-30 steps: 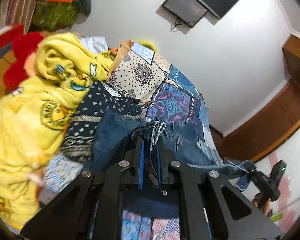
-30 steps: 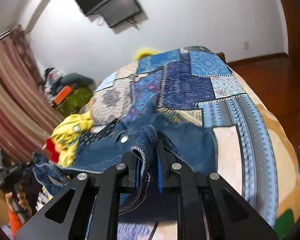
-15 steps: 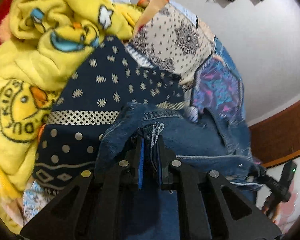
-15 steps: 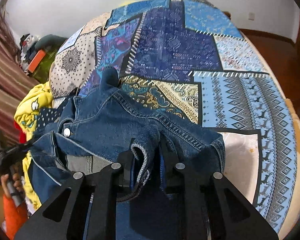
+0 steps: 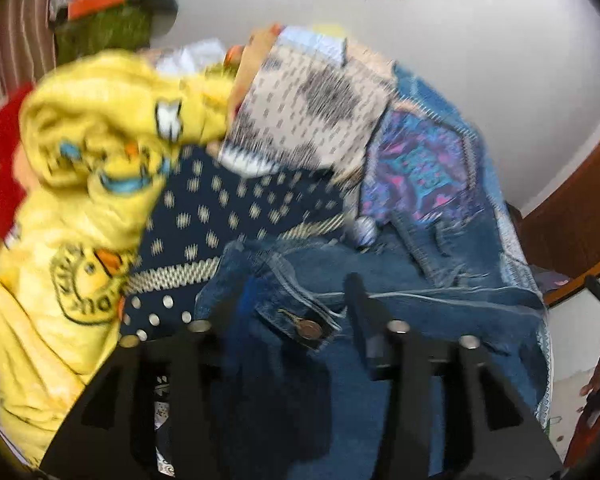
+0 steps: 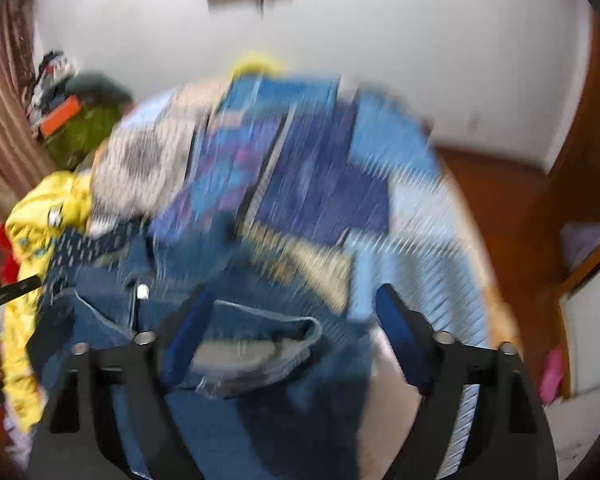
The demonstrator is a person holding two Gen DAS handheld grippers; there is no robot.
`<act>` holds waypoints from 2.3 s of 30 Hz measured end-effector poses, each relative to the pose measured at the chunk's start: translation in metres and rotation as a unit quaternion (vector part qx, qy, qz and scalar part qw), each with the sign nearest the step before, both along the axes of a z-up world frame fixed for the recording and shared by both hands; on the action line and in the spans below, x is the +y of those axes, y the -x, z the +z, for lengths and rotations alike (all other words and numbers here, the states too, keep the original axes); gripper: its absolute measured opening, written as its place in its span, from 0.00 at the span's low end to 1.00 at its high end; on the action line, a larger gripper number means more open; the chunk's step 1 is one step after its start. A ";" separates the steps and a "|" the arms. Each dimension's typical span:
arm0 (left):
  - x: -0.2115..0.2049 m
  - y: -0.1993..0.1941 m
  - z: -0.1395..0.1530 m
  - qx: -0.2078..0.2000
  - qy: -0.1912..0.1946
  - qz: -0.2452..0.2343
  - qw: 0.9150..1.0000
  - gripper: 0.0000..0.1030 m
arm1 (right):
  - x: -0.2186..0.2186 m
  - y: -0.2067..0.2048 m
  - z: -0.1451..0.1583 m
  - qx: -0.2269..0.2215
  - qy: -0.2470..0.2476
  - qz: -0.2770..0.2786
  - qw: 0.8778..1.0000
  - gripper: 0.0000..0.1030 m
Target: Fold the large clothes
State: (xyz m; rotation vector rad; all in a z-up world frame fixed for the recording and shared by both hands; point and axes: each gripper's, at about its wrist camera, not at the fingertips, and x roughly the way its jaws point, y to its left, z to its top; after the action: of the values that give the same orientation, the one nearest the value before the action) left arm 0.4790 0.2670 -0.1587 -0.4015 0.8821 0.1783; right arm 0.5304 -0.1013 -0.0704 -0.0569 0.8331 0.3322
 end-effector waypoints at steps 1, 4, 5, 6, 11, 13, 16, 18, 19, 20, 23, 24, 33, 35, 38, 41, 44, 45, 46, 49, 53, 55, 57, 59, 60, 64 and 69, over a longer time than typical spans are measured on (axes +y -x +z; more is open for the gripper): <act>-0.003 0.003 0.008 -0.010 -0.002 -0.004 1.000 0.58 | -0.002 0.004 0.007 -0.010 0.000 0.000 1.000 0.80; -0.014 0.015 0.026 -0.028 -0.005 -0.014 0.999 0.66 | -0.001 0.018 0.016 -0.012 -0.004 0.023 1.000 0.81; -0.017 0.019 0.028 -0.028 -0.007 -0.021 0.999 0.66 | 0.001 0.025 0.017 -0.013 -0.001 0.032 0.999 0.81; -0.021 0.022 0.029 -0.024 -0.010 -0.029 0.999 0.67 | 0.005 0.030 0.016 -0.014 0.003 0.038 0.999 0.81; -0.041 0.035 0.005 0.022 -0.014 -0.069 0.997 0.69 | 0.031 0.056 -0.007 0.004 0.014 0.083 0.996 0.83; -0.050 0.039 -0.014 0.045 -0.013 -0.087 0.995 0.69 | 0.044 0.066 -0.021 0.021 0.012 0.099 0.995 0.83; -0.065 0.045 -0.037 0.071 -0.016 -0.111 0.991 0.69 | 0.070 0.077 -0.047 0.053 0.009 0.132 0.990 0.83; -0.076 0.049 -0.054 0.084 -0.020 -0.131 0.988 0.69 | 0.085 0.086 -0.061 0.067 0.013 0.154 0.986 0.83; -0.081 0.051 -0.061 0.089 -0.026 -0.141 0.986 0.69 | 0.096 0.090 -0.071 0.075 0.019 0.167 0.983 0.83; -0.084 0.054 -0.068 0.093 -0.037 -0.147 0.984 0.69 | 0.104 0.094 -0.078 0.081 0.028 0.178 0.980 0.83; -0.088 0.063 -0.084 0.089 -0.074 -0.159 0.980 0.70 | 0.120 0.101 -0.097 0.087 0.064 0.202 0.973 0.83; -0.087 0.066 -0.085 0.088 -0.081 -0.158 0.980 0.71 | 0.123 0.103 -0.103 0.083 0.081 0.207 0.971 0.83; -0.050 0.102 -0.088 0.077 -0.108 -0.110 0.985 0.87 | 0.067 0.089 -0.110 0.078 0.086 0.143 0.983 0.96; -0.039 0.113 -0.088 0.074 -0.087 -0.097 0.989 0.88 | 0.044 0.087 -0.110 0.086 0.066 0.121 0.987 0.97; -0.032 0.127 -0.087 0.082 -0.100 -0.068 0.989 0.88 | 0.011 0.087 -0.108 0.101 0.046 0.079 0.991 0.97; -0.017 0.144 -0.093 0.103 -0.111 -0.027 0.988 0.88 | -0.020 0.096 -0.107 0.107 0.027 0.055 0.992 0.97; 0.009 0.165 -0.106 0.127 -0.063 0.025 0.990 0.88 | -0.044 0.102 -0.114 0.123 0.043 0.018 0.991 0.97; 0.014 0.169 -0.107 0.123 -0.047 0.034 0.991 0.88 | -0.054 0.105 -0.117 0.134 0.038 0.006 0.990 0.97; 0.018 0.177 -0.106 0.111 -0.022 0.040 0.993 0.88 | -0.059 0.106 -0.118 0.139 0.040 -0.004 0.990 0.97; 0.016 0.187 -0.100 0.093 0.017 0.029 0.995 0.88 | -0.071 0.114 -0.118 0.139 0.044 -0.029 0.989 0.97; 0.003 0.186 -0.091 0.068 0.068 0.007 0.995 0.88 | -0.071 0.121 -0.108 0.130 0.022 -0.035 0.991 0.97; -0.003 0.179 -0.092 0.052 0.129 -0.008 0.990 0.88 | -0.062 0.122 -0.100 0.120 0.011 -0.023 0.992 0.97; -0.006 0.176 -0.095 0.034 0.197 -0.020 0.980 0.88 | -0.048 0.121 -0.091 0.106 0.005 -0.007 0.994 0.97; -0.008 0.168 -0.102 0.021 0.254 -0.017 0.967 0.88 | -0.035 0.120 -0.084 0.094 -0.001 0.011 0.996 0.97; -0.008 0.166 -0.105 0.018 0.273 -0.014 0.962 0.88 | -0.027 0.118 -0.081 0.089 -0.005 0.020 0.996 0.97; -0.004 0.156 -0.127 0.007 0.339 0.012 0.941 0.80 | 0.001 0.106 -0.083 0.098 -0.040 0.057 0.993 0.97; -0.001 0.132 -0.139 -0.002 0.342 0.028 0.939 0.66 | 0.024 0.104 -0.094 0.107 -0.037 0.076 0.991 0.97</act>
State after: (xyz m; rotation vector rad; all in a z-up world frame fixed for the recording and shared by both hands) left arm 0.3467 0.2664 -0.2972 -1.0761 0.9150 -0.0878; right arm 0.4261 -0.0771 -0.1648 -0.0155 1.0305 0.5193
